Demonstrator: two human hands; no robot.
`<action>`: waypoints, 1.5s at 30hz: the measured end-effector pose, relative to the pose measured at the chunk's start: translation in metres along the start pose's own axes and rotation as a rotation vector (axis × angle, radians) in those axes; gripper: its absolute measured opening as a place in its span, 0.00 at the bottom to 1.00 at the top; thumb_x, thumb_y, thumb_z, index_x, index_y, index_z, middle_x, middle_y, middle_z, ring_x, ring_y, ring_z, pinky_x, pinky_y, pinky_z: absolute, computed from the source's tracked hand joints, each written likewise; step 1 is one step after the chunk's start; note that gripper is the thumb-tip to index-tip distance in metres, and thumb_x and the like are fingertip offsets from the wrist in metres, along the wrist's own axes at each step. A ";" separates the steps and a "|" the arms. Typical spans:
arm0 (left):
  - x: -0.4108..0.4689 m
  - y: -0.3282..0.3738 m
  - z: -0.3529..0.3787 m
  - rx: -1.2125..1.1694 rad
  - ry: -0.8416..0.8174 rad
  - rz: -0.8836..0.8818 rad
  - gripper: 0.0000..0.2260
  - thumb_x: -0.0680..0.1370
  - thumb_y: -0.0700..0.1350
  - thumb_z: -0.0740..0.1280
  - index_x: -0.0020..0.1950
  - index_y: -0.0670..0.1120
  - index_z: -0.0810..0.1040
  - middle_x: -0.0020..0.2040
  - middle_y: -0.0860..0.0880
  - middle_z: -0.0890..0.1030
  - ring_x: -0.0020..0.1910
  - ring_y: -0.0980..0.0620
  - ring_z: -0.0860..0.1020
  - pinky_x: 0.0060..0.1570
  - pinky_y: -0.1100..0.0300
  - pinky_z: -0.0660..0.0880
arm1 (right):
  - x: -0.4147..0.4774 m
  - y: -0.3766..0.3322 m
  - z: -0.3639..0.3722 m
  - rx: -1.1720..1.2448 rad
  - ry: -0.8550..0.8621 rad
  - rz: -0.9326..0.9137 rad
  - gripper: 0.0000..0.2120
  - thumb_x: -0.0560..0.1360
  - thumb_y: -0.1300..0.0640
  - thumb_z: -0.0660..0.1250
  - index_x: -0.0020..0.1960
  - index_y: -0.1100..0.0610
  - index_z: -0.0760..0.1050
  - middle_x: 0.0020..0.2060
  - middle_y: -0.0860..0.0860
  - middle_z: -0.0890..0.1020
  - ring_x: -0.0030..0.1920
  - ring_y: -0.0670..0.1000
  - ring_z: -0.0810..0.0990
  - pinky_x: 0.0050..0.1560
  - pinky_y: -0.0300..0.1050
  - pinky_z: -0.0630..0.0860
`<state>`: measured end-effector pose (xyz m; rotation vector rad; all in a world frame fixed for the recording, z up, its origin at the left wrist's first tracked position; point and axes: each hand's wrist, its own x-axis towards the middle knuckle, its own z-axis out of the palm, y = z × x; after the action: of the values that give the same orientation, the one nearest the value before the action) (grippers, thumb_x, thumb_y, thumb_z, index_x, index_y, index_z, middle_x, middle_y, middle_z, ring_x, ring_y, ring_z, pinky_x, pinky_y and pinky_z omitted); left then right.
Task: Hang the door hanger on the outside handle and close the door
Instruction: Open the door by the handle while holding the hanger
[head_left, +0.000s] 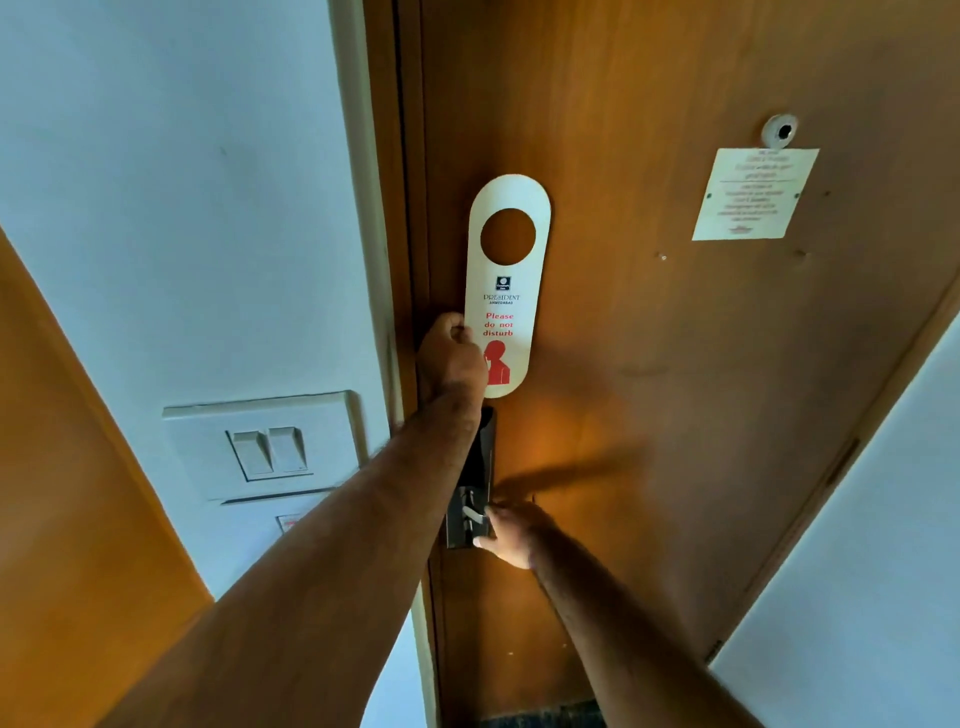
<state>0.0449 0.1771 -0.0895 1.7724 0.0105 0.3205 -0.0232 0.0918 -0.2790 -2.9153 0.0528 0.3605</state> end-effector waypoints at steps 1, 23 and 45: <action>-0.001 -0.002 0.000 -0.004 0.008 0.005 0.10 0.82 0.46 0.64 0.62 0.49 0.78 0.63 0.48 0.81 0.61 0.46 0.81 0.54 0.53 0.80 | 0.003 0.000 0.002 0.031 0.012 0.008 0.29 0.84 0.41 0.59 0.74 0.62 0.70 0.74 0.60 0.74 0.74 0.60 0.72 0.73 0.52 0.68; -0.002 -0.008 0.008 -0.072 0.041 0.000 0.11 0.82 0.45 0.64 0.64 0.47 0.76 0.63 0.47 0.81 0.61 0.46 0.81 0.55 0.54 0.80 | 0.027 0.004 0.046 0.617 0.122 0.139 0.28 0.82 0.35 0.57 0.47 0.58 0.80 0.53 0.55 0.83 0.55 0.52 0.76 0.64 0.49 0.61; -0.074 -0.004 -0.038 -0.179 -0.149 0.013 0.09 0.83 0.46 0.62 0.61 0.49 0.76 0.64 0.47 0.80 0.62 0.46 0.80 0.51 0.58 0.79 | -0.074 -0.042 0.045 0.073 0.316 0.290 0.17 0.85 0.50 0.59 0.61 0.59 0.81 0.58 0.58 0.85 0.60 0.59 0.83 0.59 0.53 0.81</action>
<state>-0.0338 0.2011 -0.1014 1.6146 -0.1321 0.1915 -0.1035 0.1427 -0.2957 -2.8626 0.5276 -0.0627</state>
